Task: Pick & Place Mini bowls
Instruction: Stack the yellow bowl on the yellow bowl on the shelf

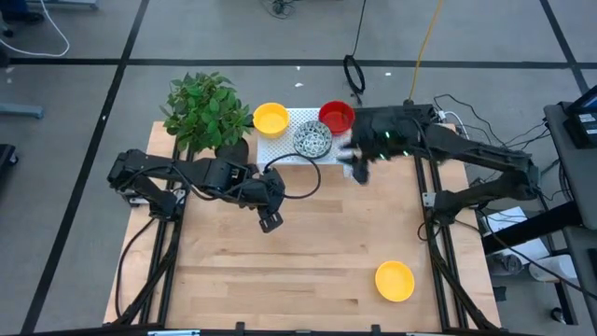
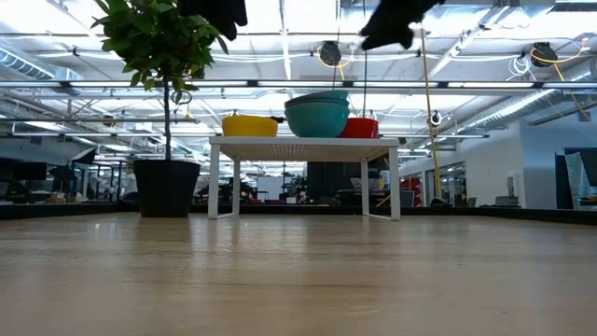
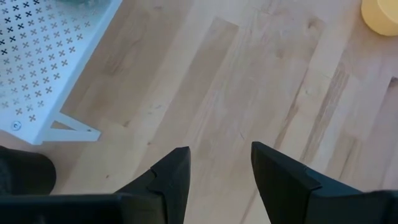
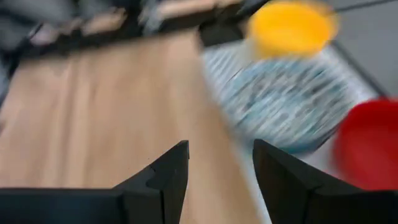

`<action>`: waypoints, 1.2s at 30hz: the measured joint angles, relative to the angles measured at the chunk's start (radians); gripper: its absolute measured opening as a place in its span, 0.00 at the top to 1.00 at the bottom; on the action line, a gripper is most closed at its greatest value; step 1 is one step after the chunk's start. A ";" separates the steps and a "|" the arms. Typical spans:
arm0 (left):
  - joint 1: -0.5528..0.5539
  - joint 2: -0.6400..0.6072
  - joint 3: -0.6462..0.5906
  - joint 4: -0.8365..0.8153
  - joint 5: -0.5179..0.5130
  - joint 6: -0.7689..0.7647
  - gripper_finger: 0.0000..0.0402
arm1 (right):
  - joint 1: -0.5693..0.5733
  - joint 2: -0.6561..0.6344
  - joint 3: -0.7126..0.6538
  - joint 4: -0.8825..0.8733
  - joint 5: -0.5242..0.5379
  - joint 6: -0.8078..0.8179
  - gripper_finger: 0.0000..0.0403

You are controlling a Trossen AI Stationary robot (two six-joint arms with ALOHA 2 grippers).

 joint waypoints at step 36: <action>0.003 0.000 0.000 0.001 0.004 -0.002 0.57 | 0.810 -0.072 -0.648 0.057 -0.096 0.282 0.58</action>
